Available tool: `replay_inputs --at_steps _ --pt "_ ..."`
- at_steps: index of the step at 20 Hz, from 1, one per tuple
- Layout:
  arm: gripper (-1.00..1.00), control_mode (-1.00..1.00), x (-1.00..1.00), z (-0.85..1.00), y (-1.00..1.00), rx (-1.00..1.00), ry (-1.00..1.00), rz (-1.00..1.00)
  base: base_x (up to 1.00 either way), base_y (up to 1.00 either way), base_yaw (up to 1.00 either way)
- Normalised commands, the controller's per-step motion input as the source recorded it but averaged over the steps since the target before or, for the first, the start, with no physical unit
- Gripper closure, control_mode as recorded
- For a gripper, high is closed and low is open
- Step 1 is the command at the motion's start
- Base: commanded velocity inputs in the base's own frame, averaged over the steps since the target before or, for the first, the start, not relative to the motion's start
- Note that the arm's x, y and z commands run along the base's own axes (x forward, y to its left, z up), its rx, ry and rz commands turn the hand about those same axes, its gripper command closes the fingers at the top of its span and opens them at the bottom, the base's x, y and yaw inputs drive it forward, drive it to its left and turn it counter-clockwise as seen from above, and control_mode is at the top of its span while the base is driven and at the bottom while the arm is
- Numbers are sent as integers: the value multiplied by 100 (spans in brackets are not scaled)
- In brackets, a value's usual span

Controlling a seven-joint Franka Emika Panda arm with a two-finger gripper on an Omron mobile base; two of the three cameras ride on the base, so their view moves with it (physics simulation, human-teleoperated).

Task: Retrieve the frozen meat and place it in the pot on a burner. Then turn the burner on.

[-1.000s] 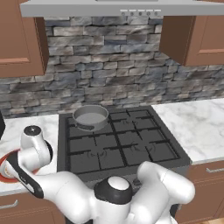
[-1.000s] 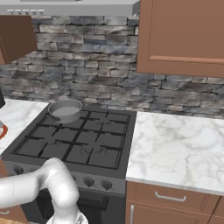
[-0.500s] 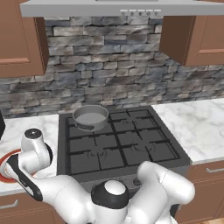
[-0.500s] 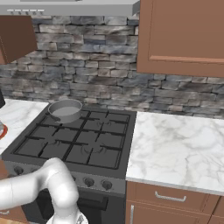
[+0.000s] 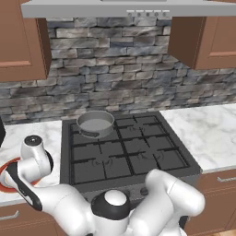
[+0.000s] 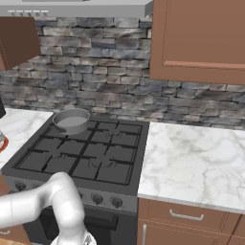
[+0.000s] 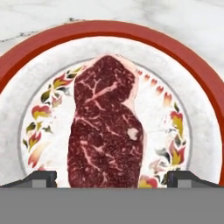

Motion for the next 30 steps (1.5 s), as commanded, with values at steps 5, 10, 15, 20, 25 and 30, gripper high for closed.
replay_inputs --at_steps 5,10,15,20,25,30 --pt "-100 -100 11 -12 10 0 0 0 0 0 0" --pt "-100 -100 5 -24 10 0 0 0 0 0 0" --pt "-100 -100 8 -49 3 0 0 0 0 0 0" --pt "-100 -100 14 -43 3 0 0 0 0 0 0" --pt "100 -100 0 -16 12 0 0 0 0 0 0" --pt "100 -100 0 -11 9 0 0 0 0 0 0"
